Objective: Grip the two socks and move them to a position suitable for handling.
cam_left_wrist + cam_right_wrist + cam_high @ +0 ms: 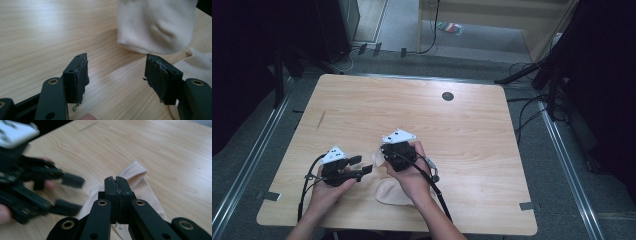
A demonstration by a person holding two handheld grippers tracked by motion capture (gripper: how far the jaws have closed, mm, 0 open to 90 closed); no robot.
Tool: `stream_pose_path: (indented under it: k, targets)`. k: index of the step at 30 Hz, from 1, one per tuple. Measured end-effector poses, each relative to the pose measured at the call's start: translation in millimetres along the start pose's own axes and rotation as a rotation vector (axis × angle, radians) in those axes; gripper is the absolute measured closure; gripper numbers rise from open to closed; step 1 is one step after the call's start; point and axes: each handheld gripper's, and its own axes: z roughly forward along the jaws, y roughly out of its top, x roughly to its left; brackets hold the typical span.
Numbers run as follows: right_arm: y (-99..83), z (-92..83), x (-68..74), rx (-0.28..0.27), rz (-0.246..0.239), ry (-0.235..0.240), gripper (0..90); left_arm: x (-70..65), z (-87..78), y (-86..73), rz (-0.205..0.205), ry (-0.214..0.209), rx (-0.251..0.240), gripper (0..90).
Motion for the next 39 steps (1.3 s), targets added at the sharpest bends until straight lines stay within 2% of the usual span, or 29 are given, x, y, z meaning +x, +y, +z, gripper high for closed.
stream_pose_path:
  k: [1, 3, 5, 6, 7, 8, 9, 11, 12, 14, 15, 16, 19, 20, 21, 22, 24, 25, 26, 27, 28, 29, 30, 31, 33, 34, 37, 39]
  targets:
    - [2.7, -2.5, 1.1, -0.007, 0.002, 0.007, 90.0, -2.0, 3.0, 1.4, -0.004, 0.003, 0.018, 36.1]
    - [7.8, -7.2, 3.9, -0.024, -0.003, 0.023, 90.0, -5.8, 7.6, 3.3, -0.022, 0.005, 0.013, 35.3]
    - [12.5, -11.3, 8.6, -0.037, -0.012, 0.054, 90.0, -8.7, 11.7, 5.8, -0.009, 0.016, 0.013, 34.8]
    - [14.8, -13.5, 11.6, -0.045, -0.020, 0.071, 90.0, -9.9, 13.6, 6.9, 0.006, 0.043, 0.005, 34.9]
    - [14.8, -13.5, 11.6, -0.045, -0.020, 0.071, 90.0, -9.9, 13.6, 6.9, 0.006, 0.043, 0.005, 38.4]
    - [19.0, -19.3, 16.7, -0.070, -0.047, 0.102, 90.0, -9.4, 14.4, 8.4, 0.018, 0.105, -0.018, 47.8]
    - [19.9, -21.6, 17.2, -0.077, -0.049, 0.110, 90.0, -8.3, 12.7, 8.7, 0.024, 0.141, -0.028, 58.3]
    - [20.7, -27.0, 15.6, -0.096, -0.052, 0.119, 90.0, -5.4, 4.2, 9.4, 0.044, 0.175, -0.073, 86.9]
    - [20.2, -28.9, 13.1, -0.100, -0.050, 0.112, 90.0, -7.0, -2.2, 10.7, 0.073, 0.249, -0.099, 89.8]
    - [17.9, -30.9, 5.0, -0.103, -0.043, 0.094, 90.0, -14.4, -14.3, 13.0, 0.185, 0.394, -0.162, 90.0]
    - [16.0, -31.2, -0.1, -0.100, -0.035, 0.085, 90.0, -18.1, -16.6, 13.2, 0.249, 0.453, -0.176, 90.0]
    - [13.4, -30.5, -5.8, -0.096, -0.027, 0.077, 90.0, -21.2, -15.7, 12.3, 0.286, 0.485, -0.173, 90.0]
    - [1.4, -20.7, -24.1, -0.056, 0.011, 0.047, 90.0, -26.6, -0.5, 5.6, 0.351, 0.480, -0.099, 90.0]
    - [1.4, -20.7, -24.1, -0.056, 0.011, 0.047, 90.0, -26.6, -0.5, 5.6, 0.351, 0.480, -0.099, 90.0]
    - [-9.7, -8.6, -38.2, 0.002, 0.027, 0.014, 90.0, -28.9, 5.9, 3.0, 0.363, 0.453, -0.076, 89.6]
    - [-14.6, -4.3, -44.6, 0.024, 0.036, 0.004, 90.0, -29.4, 12.6, 1.6, 0.343, 0.384, -0.044, 87.7]
    - [-22.4, 0.4, -55.3, 0.063, 0.047, -0.014, 90.0, -26.8, 17.8, 0.3, 0.306, 0.321, -0.013, 79.5]
    - [-26.5, 2.0, -61.0, 0.079, 0.048, -0.024, 90.0, -25.9, 17.9, 0.8, 0.291, 0.313, 0.000, 73.1]
    - [-26.5, 2.0, -61.0, 0.079, 0.048, -0.024, 90.0, -25.9, 17.9, 0.8, 0.291, 0.313, 0.000, 69.7]
    - [-30.1, 3.0, -66.6, 0.096, 0.047, -0.026, 90.0, -23.7, 15.4, 1.4, 0.270, 0.297, -0.013, 69.7]
    - [-37.0, 4.1, -78.1, 0.135, 0.049, -0.018, 89.8, -21.0, 14.4, 1.9, 0.239, 0.279, -0.017, 62.0]
    - [-38.5, 4.5, -80.0, 0.150, 0.053, -0.021, 88.3, -17.8, 13.5, 2.3, 0.214, 0.273, -0.009, 59.8]
    - [-39.9, 5.0, -82.3, 0.162, 0.044, -0.034, 83.4, -15.6, 12.6, 2.6, 0.193, 0.258, -0.009, 57.6]
    - [-41.5, 6.0, -84.6, 0.171, 0.039, -0.064, 73.2, -13.3, 11.0, 3.1, 0.167, 0.240, -0.013, 55.9]
    - [-44.1, 5.3, -89.0, 0.161, 0.047, -0.142, 56.2, -8.6, 7.6, 5.2, 0.115, 0.224, -0.035, 52.9]
    - [-45.2, 3.4, -91.8, 0.151, 0.065, -0.159, 53.3, -5.8, 6.4, 6.6, 0.085, 0.216, -0.053, 51.5]
    - [-50.9, -6.1, -97.2, 0.093, 0.140, -0.165, 51.6, 4.0, 3.6, 12.6, 0.021, 0.223, -0.082, 49.6]
    - [-56.8, -9.8, -97.2, 0.082, 0.145, -0.151, 53.8, 9.8, 4.1, 17.8, -0.009, 0.241, -0.102, 50.1]
